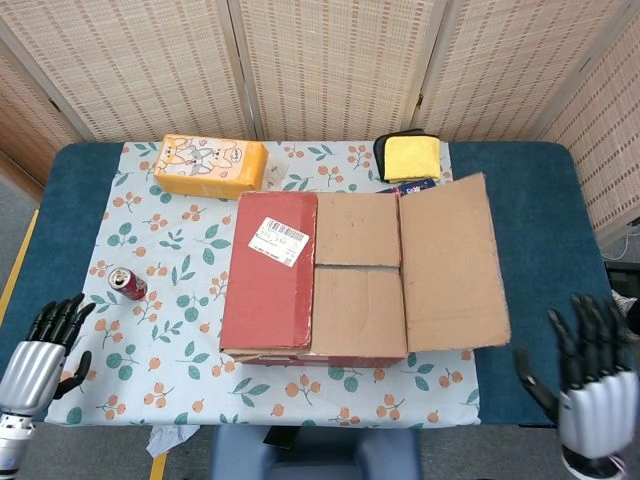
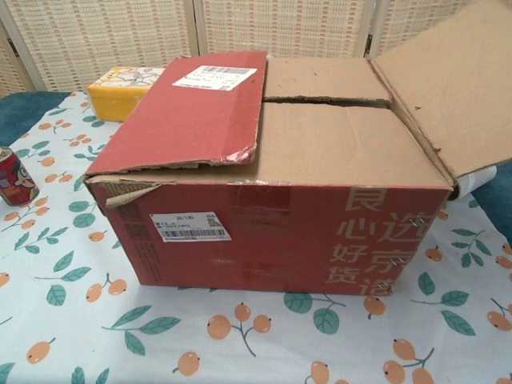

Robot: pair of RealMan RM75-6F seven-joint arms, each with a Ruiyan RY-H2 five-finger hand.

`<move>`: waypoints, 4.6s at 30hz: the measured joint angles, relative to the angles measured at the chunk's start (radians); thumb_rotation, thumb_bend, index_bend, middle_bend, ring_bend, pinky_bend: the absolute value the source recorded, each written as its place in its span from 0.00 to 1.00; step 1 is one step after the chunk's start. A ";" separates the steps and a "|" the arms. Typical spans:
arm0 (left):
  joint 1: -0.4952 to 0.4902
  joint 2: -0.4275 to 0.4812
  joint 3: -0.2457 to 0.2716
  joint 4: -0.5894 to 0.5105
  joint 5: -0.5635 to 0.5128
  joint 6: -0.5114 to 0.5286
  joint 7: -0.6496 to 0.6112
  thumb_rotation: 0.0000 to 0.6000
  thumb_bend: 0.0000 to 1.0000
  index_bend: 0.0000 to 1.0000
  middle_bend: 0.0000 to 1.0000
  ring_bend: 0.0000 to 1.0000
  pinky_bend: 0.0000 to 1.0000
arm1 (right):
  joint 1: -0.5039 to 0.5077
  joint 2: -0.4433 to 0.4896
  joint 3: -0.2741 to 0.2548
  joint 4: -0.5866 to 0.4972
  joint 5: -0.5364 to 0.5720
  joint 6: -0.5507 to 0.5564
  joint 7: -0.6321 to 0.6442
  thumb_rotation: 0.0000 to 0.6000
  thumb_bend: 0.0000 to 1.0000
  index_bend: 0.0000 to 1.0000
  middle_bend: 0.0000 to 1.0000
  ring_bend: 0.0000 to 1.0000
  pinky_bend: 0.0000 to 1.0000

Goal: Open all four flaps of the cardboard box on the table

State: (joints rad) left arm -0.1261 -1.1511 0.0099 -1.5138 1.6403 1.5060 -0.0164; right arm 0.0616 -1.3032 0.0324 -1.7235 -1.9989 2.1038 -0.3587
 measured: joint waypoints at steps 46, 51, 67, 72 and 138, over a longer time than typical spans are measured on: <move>-0.100 -0.594 -0.070 -0.498 -0.002 -0.163 0.916 1.00 0.46 0.04 0.03 0.00 0.00 | -0.028 0.174 -0.065 0.247 0.035 -0.098 0.681 1.00 0.44 0.00 0.00 0.00 0.00; -0.126 -0.655 -0.090 -0.455 -0.036 -0.191 0.965 1.00 0.51 0.04 0.03 0.00 0.00 | -0.032 0.185 -0.060 0.273 0.059 -0.084 0.745 1.00 0.44 0.00 0.00 0.00 0.00; -0.195 -0.721 -0.159 -0.399 -0.082 -0.204 0.971 1.00 0.51 0.04 0.03 0.00 0.00 | -0.057 0.194 -0.044 0.295 0.079 -0.039 0.782 1.00 0.44 0.00 0.00 0.00 0.00; -0.210 -0.718 -0.167 -0.396 -0.107 -0.207 0.973 1.00 0.51 0.04 0.03 0.00 0.00 | -0.060 0.193 -0.041 0.296 0.080 -0.040 0.782 1.00 0.44 0.00 0.00 0.00 0.00; 0.005 -0.144 -0.131 -0.496 -0.083 0.051 0.521 1.00 0.52 0.06 0.05 0.00 0.00 | 0.084 0.252 -0.013 -0.012 0.072 -0.509 0.347 1.00 0.44 0.00 0.00 0.00 0.00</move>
State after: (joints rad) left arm -0.1210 -1.2947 -0.1214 -2.0098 1.5571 1.5566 0.5043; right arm 0.1452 -1.0517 0.0190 -1.7357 -1.9264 1.5946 -0.0117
